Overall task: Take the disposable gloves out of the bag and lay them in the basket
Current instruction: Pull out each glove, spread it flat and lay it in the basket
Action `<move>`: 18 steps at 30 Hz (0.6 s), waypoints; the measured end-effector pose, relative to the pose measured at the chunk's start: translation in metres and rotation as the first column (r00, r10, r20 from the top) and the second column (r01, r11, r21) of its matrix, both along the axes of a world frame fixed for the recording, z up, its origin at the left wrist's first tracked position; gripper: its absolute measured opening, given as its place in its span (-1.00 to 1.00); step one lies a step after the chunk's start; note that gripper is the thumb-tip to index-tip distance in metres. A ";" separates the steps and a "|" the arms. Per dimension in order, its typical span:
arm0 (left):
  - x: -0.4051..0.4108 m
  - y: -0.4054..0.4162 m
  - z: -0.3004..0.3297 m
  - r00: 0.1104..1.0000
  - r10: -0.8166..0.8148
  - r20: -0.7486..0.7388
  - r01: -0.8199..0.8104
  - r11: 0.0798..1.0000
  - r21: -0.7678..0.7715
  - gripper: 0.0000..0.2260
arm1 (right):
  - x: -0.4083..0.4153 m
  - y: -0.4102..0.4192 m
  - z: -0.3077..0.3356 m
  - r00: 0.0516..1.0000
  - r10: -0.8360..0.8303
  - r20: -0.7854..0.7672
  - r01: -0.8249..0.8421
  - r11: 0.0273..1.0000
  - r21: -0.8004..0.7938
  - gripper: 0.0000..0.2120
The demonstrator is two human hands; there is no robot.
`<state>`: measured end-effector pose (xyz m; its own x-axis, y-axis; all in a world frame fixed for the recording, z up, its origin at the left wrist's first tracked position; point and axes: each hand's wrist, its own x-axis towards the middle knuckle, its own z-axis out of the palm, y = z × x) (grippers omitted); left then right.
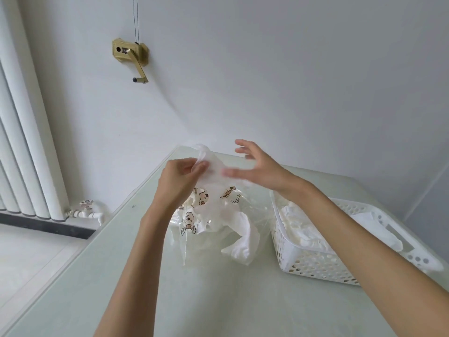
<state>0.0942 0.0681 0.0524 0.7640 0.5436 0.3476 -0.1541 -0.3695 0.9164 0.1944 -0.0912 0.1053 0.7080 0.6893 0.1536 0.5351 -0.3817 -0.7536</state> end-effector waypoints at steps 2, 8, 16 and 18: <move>-0.003 -0.003 0.009 0.998 -0.051 0.027 0.051 0.999 0.004 -0.78 | -0.002 -0.002 -0.002 0.986 0.131 0.104 -0.114 0.981 -0.159 -0.23; -0.011 -0.012 0.021 0.997 -0.007 0.073 0.009 1.000 -0.022 -0.92 | 0.000 0.002 -0.004 0.996 0.078 -0.035 -0.074 0.992 0.105 -0.88; -0.020 -0.017 0.027 0.957 -0.231 -0.176 0.234 0.972 -0.004 -0.78 | -0.009 -0.011 -0.007 0.903 0.154 -0.402 -0.002 0.935 0.354 -0.85; -0.018 -0.024 0.028 0.986 -0.157 -0.062 0.158 0.987 0.013 -0.94 | -0.012 -0.017 -0.007 0.851 0.187 -0.490 0.035 0.912 0.408 -0.85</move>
